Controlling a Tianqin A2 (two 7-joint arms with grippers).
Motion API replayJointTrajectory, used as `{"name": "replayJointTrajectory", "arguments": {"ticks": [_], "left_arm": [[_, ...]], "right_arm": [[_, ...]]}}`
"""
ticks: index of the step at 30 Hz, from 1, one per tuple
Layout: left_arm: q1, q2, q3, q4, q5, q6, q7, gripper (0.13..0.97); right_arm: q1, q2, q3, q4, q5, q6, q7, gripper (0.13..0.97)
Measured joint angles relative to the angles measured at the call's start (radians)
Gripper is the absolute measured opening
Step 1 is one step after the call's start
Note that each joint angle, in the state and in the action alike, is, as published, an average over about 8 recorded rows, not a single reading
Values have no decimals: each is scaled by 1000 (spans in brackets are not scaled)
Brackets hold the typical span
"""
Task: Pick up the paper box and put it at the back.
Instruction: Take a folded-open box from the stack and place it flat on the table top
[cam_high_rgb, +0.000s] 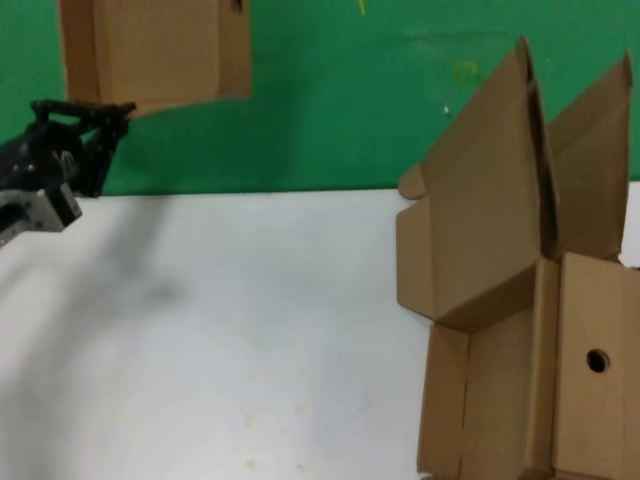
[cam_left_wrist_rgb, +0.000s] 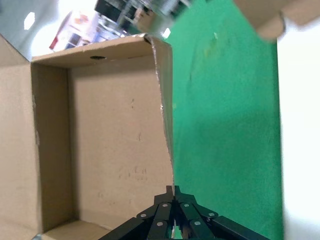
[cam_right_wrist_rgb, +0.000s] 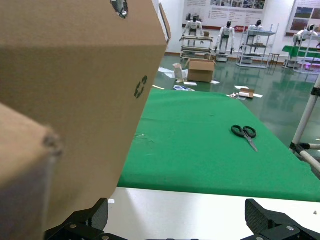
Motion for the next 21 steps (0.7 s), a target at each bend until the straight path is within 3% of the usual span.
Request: {"name": "replayJointTrajectory", "arguments": {"ticks": [6, 13, 17, 21], "left_arm": [[-155, 22, 61, 217, 55, -24, 166, 146], [-307, 43, 56, 508, 37, -7, 403, 146], [-376, 27, 37, 640, 16, 11, 499, 146], [-425, -9, 18, 744, -3, 32, 565, 146]], "right_arm": [[0, 0, 0, 0, 0, 0, 0, 966], [0, 0, 0, 0, 0, 0, 0, 966], [0, 0, 0, 0, 0, 0, 0, 966], [0, 0, 0, 0, 0, 0, 0, 966]]}}
